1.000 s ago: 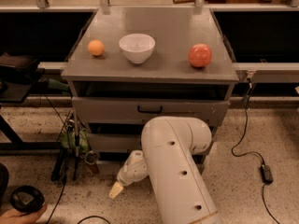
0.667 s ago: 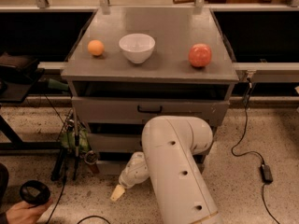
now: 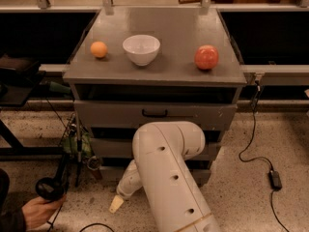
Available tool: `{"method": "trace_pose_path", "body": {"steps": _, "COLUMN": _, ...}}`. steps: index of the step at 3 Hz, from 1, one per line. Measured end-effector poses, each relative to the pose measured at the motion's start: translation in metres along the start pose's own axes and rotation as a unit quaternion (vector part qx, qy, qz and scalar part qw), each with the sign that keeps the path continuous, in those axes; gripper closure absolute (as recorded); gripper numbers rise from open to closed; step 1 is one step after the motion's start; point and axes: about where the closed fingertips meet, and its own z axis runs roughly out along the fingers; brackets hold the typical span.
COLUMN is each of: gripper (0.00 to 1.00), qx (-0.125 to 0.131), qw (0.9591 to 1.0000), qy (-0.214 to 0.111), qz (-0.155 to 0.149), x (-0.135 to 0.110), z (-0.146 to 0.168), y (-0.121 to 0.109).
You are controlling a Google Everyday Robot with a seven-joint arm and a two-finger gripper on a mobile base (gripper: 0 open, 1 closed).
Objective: Close bottom drawer
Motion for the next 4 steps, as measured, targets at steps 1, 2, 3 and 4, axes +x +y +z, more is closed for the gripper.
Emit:
{"method": "trace_pose_path", "body": {"steps": 1, "gripper": 0.00, "qx": -0.008, "qw": 0.9999, "qy": 0.006, "qz": -0.002, "x": -0.010, "z": 0.014, "y": -0.001}}
{"method": "trace_pose_path", "body": {"steps": 2, "gripper": 0.00, "qx": -0.006, "qw": 1.0000, "qy": -0.006, "qz": -0.002, "x": -0.021, "z": 0.017, "y": -0.017}}
{"method": "trace_pose_path", "body": {"steps": 3, "gripper": 0.00, "qx": 0.000, "qw": 0.9996, "qy": -0.027, "qz": -0.004, "x": -0.031, "z": 0.015, "y": -0.034}}
{"method": "trace_pose_path", "body": {"steps": 4, "gripper": 0.00, "qx": 0.004, "qw": 0.9986, "qy": -0.053, "qz": -0.003, "x": -0.041, "z": 0.014, "y": -0.047}}
